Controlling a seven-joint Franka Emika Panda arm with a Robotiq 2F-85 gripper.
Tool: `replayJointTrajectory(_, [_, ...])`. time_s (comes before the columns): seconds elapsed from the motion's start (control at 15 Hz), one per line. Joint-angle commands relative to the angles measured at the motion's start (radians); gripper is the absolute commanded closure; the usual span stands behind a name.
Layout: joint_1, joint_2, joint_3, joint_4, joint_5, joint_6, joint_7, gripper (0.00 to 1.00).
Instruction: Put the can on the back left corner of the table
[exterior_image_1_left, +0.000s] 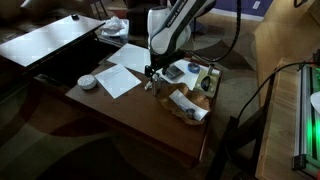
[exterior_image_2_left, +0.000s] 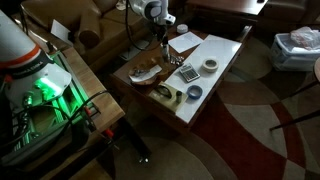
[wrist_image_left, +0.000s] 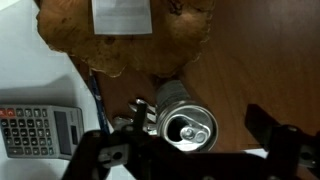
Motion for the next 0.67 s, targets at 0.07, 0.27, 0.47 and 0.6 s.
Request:
replayJointTrajectory(0.07, [0.006, 0.074, -0.011, 0.101, 0.012, -0.025, -0.014, 0.0])
replayJointTrajectory(0.27, [0.012, 0.101, -0.021, 0.14, 0.009, -0.023, -0.007, 0.0])
replayJointTrajectory(0.47, [0.016, 0.115, -0.028, 0.164, 0.008, -0.032, 0.0, 0.31])
replayJointTrajectory(0.6, [0.019, 0.116, -0.032, 0.17, 0.008, -0.037, 0.005, 0.38])
